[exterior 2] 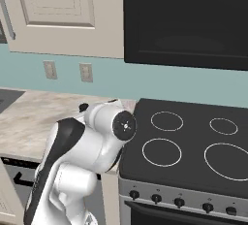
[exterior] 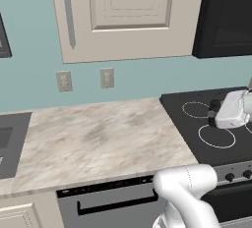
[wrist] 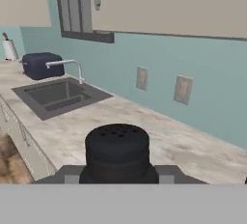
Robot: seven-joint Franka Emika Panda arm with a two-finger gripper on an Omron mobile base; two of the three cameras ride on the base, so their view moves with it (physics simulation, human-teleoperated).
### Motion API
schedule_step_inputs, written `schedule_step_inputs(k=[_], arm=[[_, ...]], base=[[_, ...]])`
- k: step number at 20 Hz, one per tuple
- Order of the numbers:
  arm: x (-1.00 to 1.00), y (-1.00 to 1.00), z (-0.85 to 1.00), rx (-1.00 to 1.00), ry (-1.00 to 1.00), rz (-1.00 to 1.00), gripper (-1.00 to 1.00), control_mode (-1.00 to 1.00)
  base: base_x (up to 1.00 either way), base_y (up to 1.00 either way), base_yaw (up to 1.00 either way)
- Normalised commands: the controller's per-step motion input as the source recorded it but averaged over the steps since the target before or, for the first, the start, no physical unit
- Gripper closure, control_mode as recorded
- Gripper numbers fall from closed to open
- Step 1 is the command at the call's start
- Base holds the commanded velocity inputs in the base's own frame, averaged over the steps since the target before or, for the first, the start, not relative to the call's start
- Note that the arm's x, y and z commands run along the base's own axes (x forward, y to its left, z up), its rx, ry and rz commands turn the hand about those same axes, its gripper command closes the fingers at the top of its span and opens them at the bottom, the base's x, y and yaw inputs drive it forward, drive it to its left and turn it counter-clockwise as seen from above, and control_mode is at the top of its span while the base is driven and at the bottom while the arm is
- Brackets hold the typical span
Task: Collect the paprika, ketchup, and shaker from the cabinet and place them next to the stove.
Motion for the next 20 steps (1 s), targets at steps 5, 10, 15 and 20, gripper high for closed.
schedule_step_inputs(k=[5,10,15,20], arm=[[0.66,0.00,-0.46,0.00,-0.01,0.13,1.00,-1.00],[0.84,0.00,-0.29,0.04,0.00,0.07,1.00,-1.00],[0.78,0.00,-0.15,0.11,0.00,0.08,1.00,-1.00],[0.77,0.00,-0.15,0.19,0.00,0.10,1.00,-1.00]], base=[[0.00,0.00,0.00],[0.00,0.00,0.00],[0.00,0.00,0.00],[0.00,0.00,0.00]])
